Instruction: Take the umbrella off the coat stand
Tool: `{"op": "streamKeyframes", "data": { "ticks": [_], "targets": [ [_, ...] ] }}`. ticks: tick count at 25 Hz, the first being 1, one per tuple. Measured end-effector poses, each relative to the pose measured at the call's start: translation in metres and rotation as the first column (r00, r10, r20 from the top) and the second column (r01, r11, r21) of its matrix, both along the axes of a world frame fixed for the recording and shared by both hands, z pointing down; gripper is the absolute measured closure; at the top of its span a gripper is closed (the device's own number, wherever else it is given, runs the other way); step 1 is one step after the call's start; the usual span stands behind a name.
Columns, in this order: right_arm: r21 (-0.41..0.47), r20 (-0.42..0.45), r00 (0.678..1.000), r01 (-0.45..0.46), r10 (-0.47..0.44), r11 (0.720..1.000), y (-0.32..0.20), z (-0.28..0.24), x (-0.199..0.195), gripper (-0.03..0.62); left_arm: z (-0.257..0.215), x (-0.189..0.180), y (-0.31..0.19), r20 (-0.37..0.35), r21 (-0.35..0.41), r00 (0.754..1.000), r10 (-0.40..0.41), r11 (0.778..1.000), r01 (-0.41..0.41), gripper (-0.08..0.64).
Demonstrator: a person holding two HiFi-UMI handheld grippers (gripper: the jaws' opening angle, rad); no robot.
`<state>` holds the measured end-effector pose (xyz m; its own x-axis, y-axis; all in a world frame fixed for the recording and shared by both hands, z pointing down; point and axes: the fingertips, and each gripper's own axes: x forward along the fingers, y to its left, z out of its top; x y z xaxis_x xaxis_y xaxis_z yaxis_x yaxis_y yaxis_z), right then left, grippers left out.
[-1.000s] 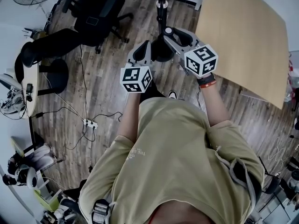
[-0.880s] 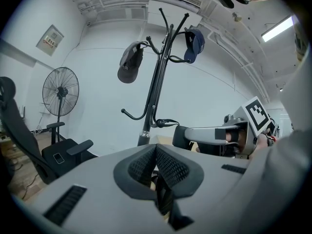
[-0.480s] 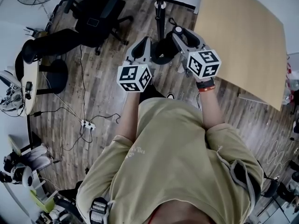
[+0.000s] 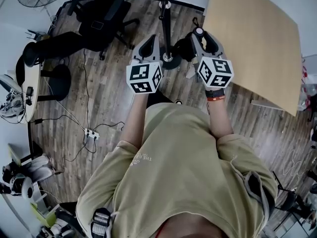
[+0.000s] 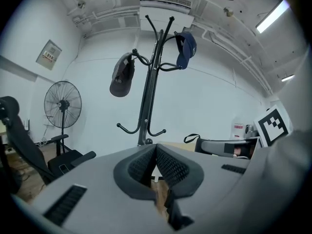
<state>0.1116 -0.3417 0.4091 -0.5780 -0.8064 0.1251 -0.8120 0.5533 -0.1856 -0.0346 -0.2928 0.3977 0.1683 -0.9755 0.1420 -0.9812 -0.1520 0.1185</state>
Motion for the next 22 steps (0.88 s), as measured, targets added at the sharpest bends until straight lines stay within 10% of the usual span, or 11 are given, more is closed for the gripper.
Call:
{"op": "streamKeyframes", "data": {
  "ticks": [22],
  "targets": [
    [-0.035,0.025,0.998,0.053,-0.052,0.998,0.011,0.004,0.007,0.399,0.007,0.027,0.002,0.030,0.005,0.998,0.053,0.999,-0.053,0.537]
  ]
}}
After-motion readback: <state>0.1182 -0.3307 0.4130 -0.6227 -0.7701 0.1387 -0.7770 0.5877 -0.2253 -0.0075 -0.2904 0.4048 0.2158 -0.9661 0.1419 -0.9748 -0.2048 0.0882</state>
